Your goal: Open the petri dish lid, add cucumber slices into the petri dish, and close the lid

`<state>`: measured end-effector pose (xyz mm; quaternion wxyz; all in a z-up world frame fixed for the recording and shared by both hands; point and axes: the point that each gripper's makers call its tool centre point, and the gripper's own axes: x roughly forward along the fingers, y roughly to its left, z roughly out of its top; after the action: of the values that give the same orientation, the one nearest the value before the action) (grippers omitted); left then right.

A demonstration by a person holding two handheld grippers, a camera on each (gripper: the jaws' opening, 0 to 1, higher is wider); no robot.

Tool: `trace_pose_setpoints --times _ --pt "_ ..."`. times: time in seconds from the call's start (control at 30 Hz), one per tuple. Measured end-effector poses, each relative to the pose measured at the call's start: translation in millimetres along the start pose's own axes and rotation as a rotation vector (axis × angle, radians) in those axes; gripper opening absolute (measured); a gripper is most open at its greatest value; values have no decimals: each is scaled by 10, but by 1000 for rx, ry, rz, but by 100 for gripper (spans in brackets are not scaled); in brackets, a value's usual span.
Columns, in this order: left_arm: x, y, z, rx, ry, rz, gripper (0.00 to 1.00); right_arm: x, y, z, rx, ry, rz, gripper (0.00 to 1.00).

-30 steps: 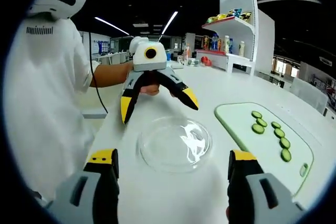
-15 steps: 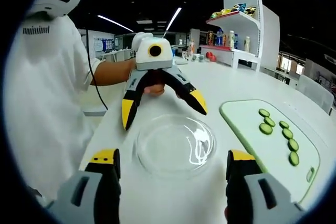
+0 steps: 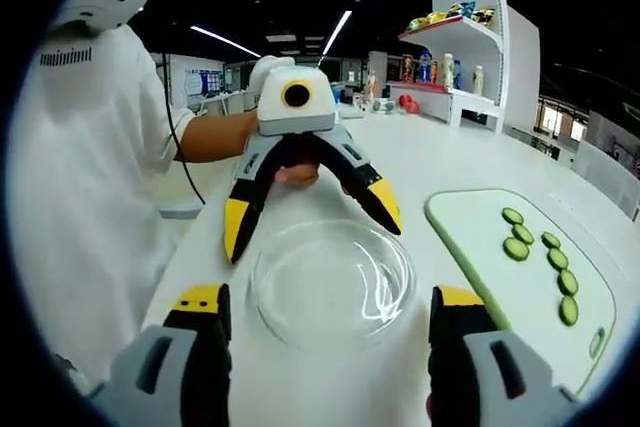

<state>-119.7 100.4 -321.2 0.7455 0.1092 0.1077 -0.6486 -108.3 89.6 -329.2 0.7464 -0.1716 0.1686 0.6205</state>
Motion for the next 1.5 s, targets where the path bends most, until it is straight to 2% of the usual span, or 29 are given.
trace_pose_setpoints --times 0.13,0.67,0.87,1.03,1.5 --pt "13 14 -16 -1 7 0 79 38 10 23 5 -12 14 79" --pt "24 40 -19 -2 15 -17 77 110 61 -18 -9 20 45 79" --pt "47 26 -32 -8 17 -25 74 136 61 -39 -10 26 45 78" --pt "57 18 -42 -9 19 -32 74 131 29 -42 -10 29 36 73" --pt "99 39 -73 -11 27 -36 70 136 13 -55 -11 41 21 70"
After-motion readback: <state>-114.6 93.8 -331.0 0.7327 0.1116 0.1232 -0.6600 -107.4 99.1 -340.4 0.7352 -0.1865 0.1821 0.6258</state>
